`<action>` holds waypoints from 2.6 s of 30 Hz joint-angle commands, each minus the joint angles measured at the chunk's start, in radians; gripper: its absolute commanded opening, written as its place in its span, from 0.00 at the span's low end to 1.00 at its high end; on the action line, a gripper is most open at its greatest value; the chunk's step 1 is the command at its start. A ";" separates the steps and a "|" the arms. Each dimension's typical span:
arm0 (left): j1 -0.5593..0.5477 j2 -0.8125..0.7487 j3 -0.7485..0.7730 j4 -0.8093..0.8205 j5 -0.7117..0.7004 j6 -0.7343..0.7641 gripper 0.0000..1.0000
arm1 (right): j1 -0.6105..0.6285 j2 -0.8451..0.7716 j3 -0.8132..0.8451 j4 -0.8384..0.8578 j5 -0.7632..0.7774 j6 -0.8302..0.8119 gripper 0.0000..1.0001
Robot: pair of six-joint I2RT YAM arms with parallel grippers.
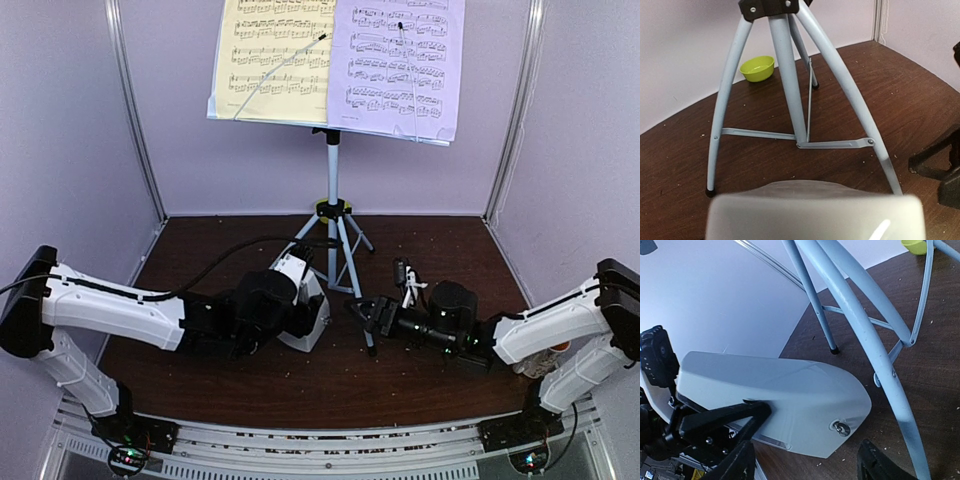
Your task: Set up the instrument practice props
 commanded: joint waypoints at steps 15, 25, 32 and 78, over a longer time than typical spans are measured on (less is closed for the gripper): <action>0.046 0.170 0.164 0.037 0.115 -0.121 0.17 | -0.005 -0.188 -0.001 -0.283 0.134 -0.227 0.79; 0.052 0.186 0.182 0.013 0.190 -0.125 0.60 | -0.014 -0.237 0.018 -0.355 0.165 -0.266 0.87; 0.052 0.111 0.136 0.018 0.219 -0.092 0.88 | -0.018 -0.229 0.093 -0.405 0.148 -0.319 0.98; 0.061 -0.082 -0.079 0.151 0.314 0.069 0.36 | -0.049 -0.072 0.349 -0.513 -0.005 -0.388 0.94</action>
